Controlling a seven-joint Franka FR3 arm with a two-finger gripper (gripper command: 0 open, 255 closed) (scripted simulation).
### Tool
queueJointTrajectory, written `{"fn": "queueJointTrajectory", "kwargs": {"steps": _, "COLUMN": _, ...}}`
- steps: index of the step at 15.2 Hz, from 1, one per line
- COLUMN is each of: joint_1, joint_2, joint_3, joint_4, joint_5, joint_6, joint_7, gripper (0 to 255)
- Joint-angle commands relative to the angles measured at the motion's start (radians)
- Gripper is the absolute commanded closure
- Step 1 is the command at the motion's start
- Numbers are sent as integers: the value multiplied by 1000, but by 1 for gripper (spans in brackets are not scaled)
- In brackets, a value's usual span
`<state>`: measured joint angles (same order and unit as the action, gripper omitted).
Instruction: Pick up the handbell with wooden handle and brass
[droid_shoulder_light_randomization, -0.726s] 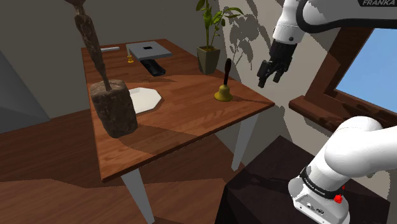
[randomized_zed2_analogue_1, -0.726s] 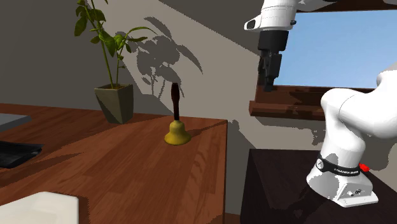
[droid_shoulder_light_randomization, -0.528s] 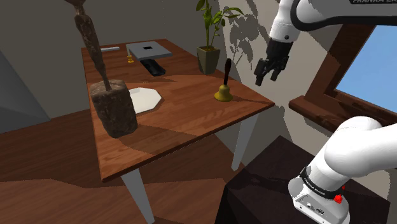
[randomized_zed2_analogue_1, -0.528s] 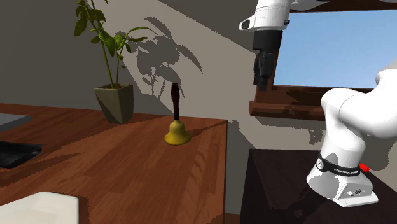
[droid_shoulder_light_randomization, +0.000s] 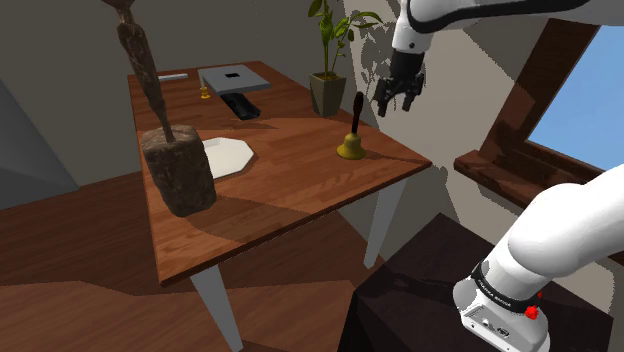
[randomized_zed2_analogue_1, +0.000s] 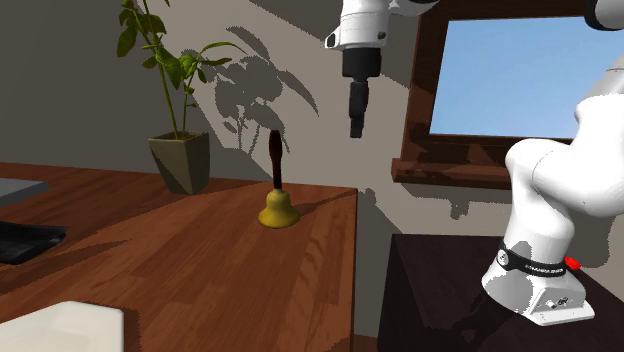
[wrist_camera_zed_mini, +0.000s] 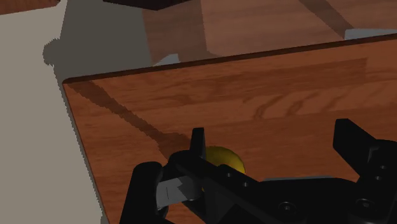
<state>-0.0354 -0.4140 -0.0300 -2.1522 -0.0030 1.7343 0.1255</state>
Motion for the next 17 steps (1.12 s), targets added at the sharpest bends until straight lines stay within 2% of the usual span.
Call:
{"fn": "queueJointTrajectory", "kwargs": {"steps": 1, "joint_1": -7, "joint_2": 93, "joint_3": -9, "joint_4": 88, "joint_5": -4, "joint_6": -5, "joint_7": 0, "gripper": 0}}
{"fn": "queueJointTrajectory", "kwargs": {"steps": 8, "joint_1": -30, "joint_2": 398, "joint_3": -37, "joint_4": 419, "joint_5": -4, "joint_6": -67, "joint_7": 0, "gripper": 0}}
{"fn": "queueJointTrajectory", "kwargs": {"steps": 14, "joint_1": -58, "joint_2": 691, "joint_3": -59, "joint_4": 798, "joint_5": 11, "joint_6": -185, "joint_7": -2, "gripper": 0}}
{"fn": "queueJointTrajectory", "kwargs": {"steps": 17, "joint_1": -58, "joint_2": 685, "joint_3": -59, "joint_4": 763, "joint_5": 10, "joint_6": -156, "joint_7": -2, "gripper": 0}}
